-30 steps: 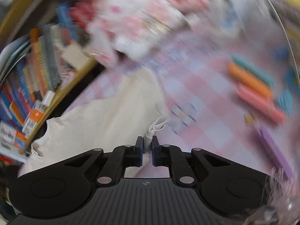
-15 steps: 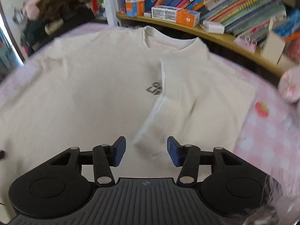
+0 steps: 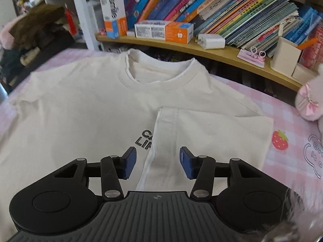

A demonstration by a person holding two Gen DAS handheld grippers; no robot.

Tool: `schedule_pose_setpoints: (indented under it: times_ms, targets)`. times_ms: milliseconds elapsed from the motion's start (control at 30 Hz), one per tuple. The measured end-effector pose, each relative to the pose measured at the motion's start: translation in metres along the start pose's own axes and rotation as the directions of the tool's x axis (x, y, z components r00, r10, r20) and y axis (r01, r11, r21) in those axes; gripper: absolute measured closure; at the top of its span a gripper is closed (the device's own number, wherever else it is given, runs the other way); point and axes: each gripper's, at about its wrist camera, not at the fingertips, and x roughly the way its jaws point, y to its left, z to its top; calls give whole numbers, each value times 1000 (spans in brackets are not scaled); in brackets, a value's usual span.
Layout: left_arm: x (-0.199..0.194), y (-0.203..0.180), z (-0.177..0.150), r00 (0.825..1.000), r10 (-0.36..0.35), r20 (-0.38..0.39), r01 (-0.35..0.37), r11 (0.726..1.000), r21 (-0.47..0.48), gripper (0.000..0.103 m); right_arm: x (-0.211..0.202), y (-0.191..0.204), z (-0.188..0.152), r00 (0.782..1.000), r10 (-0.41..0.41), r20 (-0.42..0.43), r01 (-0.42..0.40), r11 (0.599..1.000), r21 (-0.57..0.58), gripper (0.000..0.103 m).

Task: Fold clothes
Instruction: 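Grasp the sleeve with the right gripper and fold it over the logo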

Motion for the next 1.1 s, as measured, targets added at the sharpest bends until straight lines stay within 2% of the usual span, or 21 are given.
schedule_pose_setpoints:
  times_ms: [167,200,233,333,367,500,633,867,933,1100]
  targets:
    - [2,2,-1,1000,6,-13,-6,1000,-10,11,21,6,-4,998,-56,6,57,997,-57,60]
    - [2,3,0,1000,6,-13,-6,1000,-7,11,20,4,-4,998,-53,16,54,997,-48,68]
    - [1,2,0,1000,7,-12,-7,1000,-2,11,18,1,-2,999,-45,24,45,999,-21,83]
    - [0,0,0,1000,8,-12,-8,1000,8,11,15,-8,0,999,-22,40,20,999,49,87]
    - [0,-1,0,1000,8,-12,-8,1000,11,11,15,-9,-1,999,-14,35,12,998,58,86]
    - [-2,-5,1,1000,2,-1,-2,999,34,11,11,-9,-4,999,-1,32,-1,997,77,65]
    - [-5,-10,6,1000,-6,22,5,999,39,11,-21,-11,-15,997,20,78,-30,990,141,66]
    - [-8,-18,16,998,-22,61,20,999,40,11,-74,-9,-81,998,-29,53,17,976,219,66]
    - [-9,-20,19,997,-27,73,24,999,41,11,-89,-6,-96,998,-47,50,36,977,210,60]
    - [-10,-35,25,995,-64,77,60,996,63,11,-118,-5,-132,997,-72,16,67,975,212,53]
